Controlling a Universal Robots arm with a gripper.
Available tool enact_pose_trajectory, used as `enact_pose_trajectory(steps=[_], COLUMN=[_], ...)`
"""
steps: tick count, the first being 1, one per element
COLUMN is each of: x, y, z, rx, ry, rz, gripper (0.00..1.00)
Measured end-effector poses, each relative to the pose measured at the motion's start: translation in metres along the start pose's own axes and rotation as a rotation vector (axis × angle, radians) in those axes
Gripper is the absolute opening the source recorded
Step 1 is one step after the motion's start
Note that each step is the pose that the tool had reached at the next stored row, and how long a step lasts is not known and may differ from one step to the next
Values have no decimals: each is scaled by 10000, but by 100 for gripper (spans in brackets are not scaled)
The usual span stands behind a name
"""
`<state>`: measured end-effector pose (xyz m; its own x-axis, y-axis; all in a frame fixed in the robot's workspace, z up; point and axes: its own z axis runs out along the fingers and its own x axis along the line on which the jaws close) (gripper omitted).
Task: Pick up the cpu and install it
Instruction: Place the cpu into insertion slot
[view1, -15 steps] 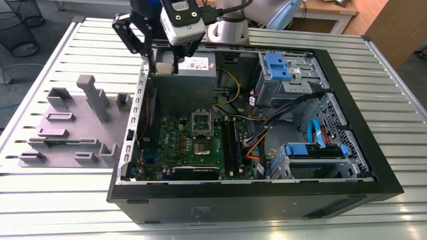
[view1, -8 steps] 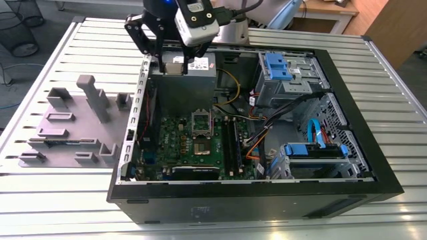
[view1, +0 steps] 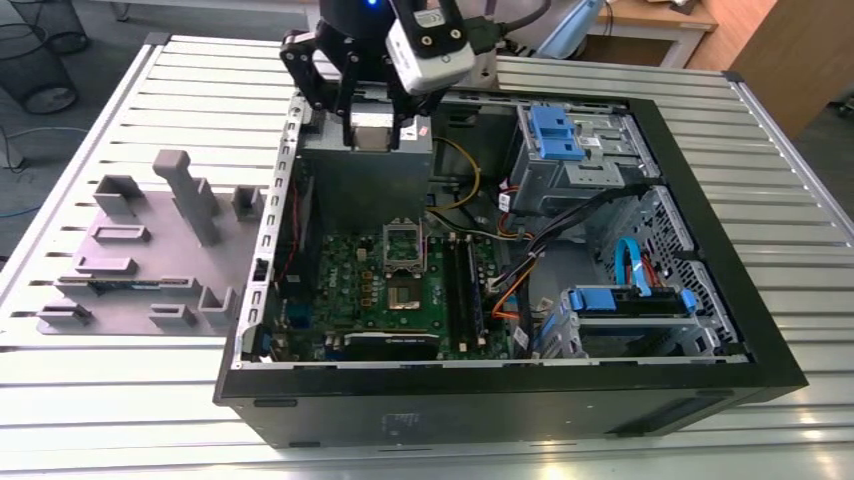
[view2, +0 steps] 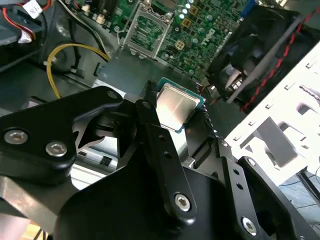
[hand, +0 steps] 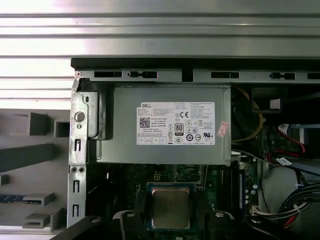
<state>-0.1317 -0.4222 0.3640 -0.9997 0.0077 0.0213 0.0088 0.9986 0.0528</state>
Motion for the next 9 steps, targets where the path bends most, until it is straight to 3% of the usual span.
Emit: enact_pose_trajectory(steps=[5, 6, 9], x=[-137, -201, -257], y=[4, 6, 8], z=[1, 1, 0], rx=[-1, -1, 0], ry=[-1, 0, 0], rz=[-1, -1, -2], gripper=[47, 47, 47])
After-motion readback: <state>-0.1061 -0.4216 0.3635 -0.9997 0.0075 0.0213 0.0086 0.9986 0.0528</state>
